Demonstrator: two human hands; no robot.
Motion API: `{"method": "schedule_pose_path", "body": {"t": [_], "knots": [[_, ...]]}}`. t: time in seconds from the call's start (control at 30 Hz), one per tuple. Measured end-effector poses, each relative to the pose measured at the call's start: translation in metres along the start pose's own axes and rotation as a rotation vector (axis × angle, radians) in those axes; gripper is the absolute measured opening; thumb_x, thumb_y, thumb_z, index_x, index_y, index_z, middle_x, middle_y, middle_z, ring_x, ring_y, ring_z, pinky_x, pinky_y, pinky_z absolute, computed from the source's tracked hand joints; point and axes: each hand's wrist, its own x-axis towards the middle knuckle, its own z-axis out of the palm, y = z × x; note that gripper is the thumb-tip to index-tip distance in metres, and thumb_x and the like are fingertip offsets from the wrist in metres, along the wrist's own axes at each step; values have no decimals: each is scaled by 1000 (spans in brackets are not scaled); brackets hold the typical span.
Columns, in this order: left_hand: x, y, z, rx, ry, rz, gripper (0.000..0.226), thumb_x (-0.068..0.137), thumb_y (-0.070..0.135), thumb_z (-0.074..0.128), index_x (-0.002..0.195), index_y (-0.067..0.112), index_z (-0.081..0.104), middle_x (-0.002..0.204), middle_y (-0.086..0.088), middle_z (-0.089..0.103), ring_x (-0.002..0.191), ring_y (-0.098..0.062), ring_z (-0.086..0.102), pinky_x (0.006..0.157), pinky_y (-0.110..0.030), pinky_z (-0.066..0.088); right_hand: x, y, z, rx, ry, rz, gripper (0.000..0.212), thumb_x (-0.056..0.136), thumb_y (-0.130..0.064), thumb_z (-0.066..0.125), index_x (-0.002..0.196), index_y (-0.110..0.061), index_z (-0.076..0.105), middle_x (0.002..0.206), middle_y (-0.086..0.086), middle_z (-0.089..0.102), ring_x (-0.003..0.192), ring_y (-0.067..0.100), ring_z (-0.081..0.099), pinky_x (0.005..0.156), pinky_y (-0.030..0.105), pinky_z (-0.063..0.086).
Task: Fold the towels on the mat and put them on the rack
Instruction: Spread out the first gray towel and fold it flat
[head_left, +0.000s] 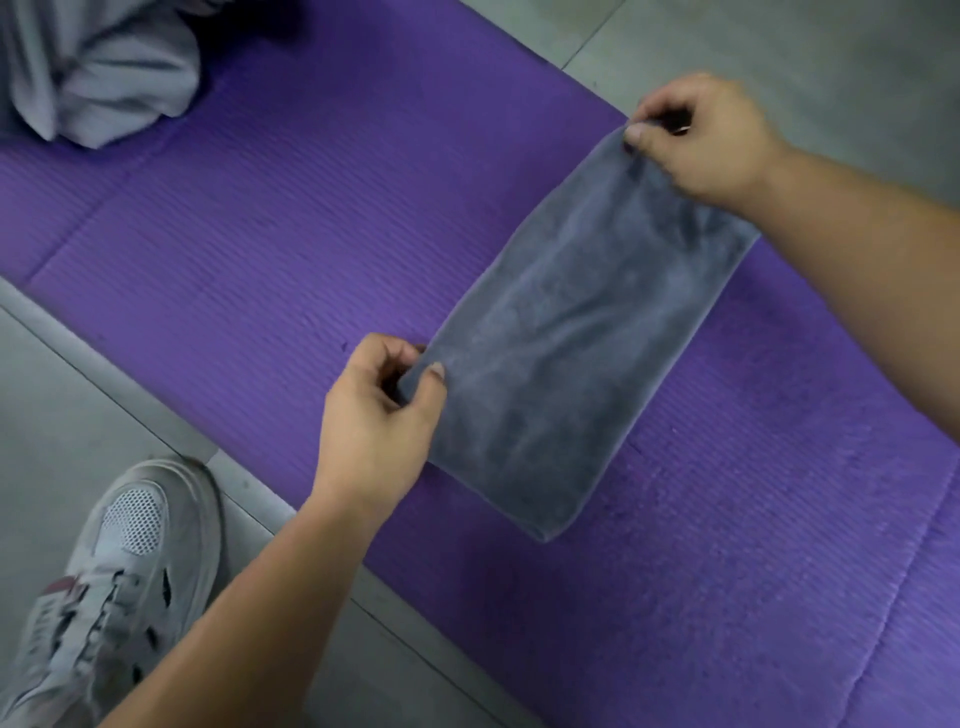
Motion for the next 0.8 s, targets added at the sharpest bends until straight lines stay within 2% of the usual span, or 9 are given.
{"method": "schedule_pose_path", "body": {"t": [0.07,0.2,0.33,0.43,0.5,0.57,0.67,0.73,0.8], "knots": [[-9,1,0,-47,-76,53,10,90,18,72,88,19,62,103,19,73,96,4,68,74,-20,56,-6,4,-3,62,32,54,34,93,-46,59,102,-16,74,100,0,70,92,11,63,85,26,48],[-45,-14,22,102,-222,272,11,85,26,74,84,30,64,136,19,59,141,0,41,115,-32,38,-44,27,-10,232,153,157,53,84,-59,58,96,-10,74,90,3,70,81,10,61,78,28,49],[-83,-29,58,264,-241,324,11,86,32,74,80,31,66,146,14,55,148,-2,30,124,-50,21,-90,56,-6,289,164,246,49,81,-58,63,95,-13,73,96,1,67,79,2,57,82,22,47],[-101,-31,79,315,-202,359,13,87,33,77,80,33,66,147,12,54,149,-4,28,125,-48,15,-114,76,1,178,111,270,24,87,-47,70,96,-25,72,112,-3,65,98,2,56,82,3,38],[-108,-34,90,406,-182,393,12,88,37,74,79,34,67,151,8,50,151,-8,26,125,-44,9,-122,84,6,131,81,281,32,86,-49,72,106,-24,72,124,-4,62,110,1,53,89,0,32],[-112,-39,96,536,-203,386,16,92,45,64,82,33,69,157,4,42,152,-13,21,125,-43,7,-128,88,11,65,31,279,53,80,-62,67,118,-25,69,134,-7,59,128,10,47,106,15,31],[-104,-41,93,656,-193,432,25,93,49,54,94,28,67,153,0,44,144,-20,34,117,-52,25,-134,84,17,-68,-46,293,66,79,-71,59,129,-28,61,146,-9,49,148,27,23,120,45,25],[-91,-39,90,717,-157,455,35,92,50,52,113,24,61,155,-5,40,144,-25,36,113,-52,29,-134,71,17,-110,-59,318,58,86,-64,60,131,-28,56,155,-6,39,152,29,10,120,53,21],[-77,-38,90,837,-194,456,57,93,55,46,141,23,47,166,-10,23,155,-28,16,121,-52,18,-134,56,19,-178,-48,264,59,89,-60,58,139,-28,49,165,-1,22,154,30,0,121,54,15]]}}
